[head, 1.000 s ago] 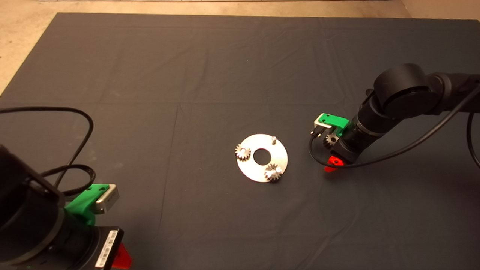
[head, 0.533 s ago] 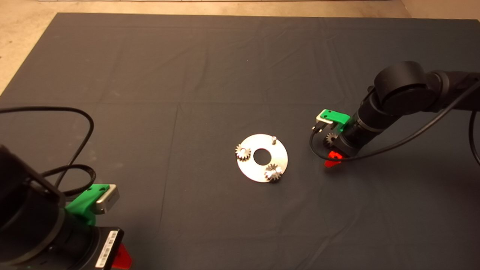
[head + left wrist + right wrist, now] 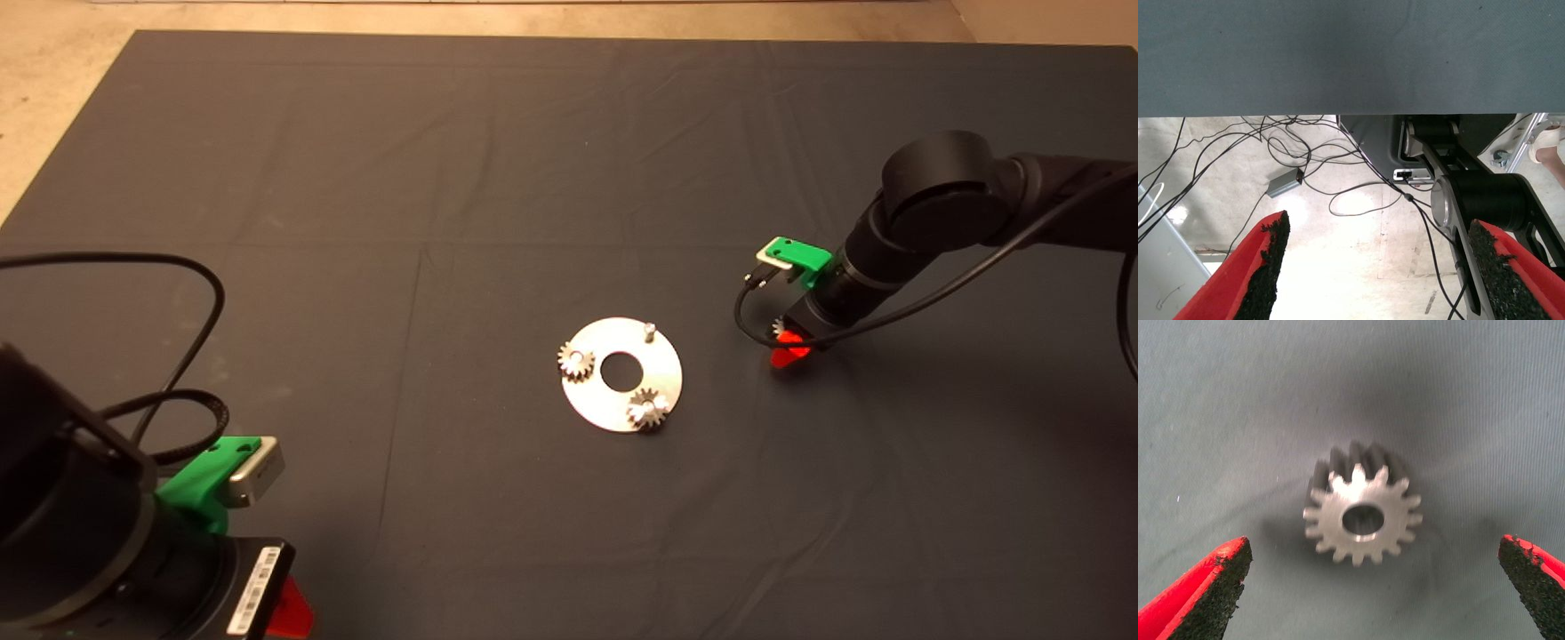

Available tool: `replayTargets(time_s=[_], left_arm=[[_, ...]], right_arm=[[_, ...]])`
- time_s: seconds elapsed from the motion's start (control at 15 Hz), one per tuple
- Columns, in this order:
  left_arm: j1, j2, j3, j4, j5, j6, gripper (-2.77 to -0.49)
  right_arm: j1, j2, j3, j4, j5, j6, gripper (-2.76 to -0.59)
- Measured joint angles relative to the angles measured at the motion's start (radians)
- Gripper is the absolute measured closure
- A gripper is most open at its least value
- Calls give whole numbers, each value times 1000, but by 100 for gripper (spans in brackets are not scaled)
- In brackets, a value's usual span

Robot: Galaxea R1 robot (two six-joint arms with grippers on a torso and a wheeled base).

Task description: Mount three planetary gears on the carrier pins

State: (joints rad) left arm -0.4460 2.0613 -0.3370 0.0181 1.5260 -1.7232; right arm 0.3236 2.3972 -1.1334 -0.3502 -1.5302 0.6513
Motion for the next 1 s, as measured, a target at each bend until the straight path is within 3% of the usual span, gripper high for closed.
replayTargets(time_s=[0.53, 0.8, 1.0], left_arm=[[0, 0, 0, 0, 0, 0, -189], [0, 0, 0, 0, 0, 0, -189], [0, 0, 0, 0, 0, 0, -189]], right_arm=[[-11, 7, 1, -24, 1, 0, -275], [-11, 2, 27, -28, 2, 0, -269], [-11, 1, 41, -49, 2, 1, -254]])
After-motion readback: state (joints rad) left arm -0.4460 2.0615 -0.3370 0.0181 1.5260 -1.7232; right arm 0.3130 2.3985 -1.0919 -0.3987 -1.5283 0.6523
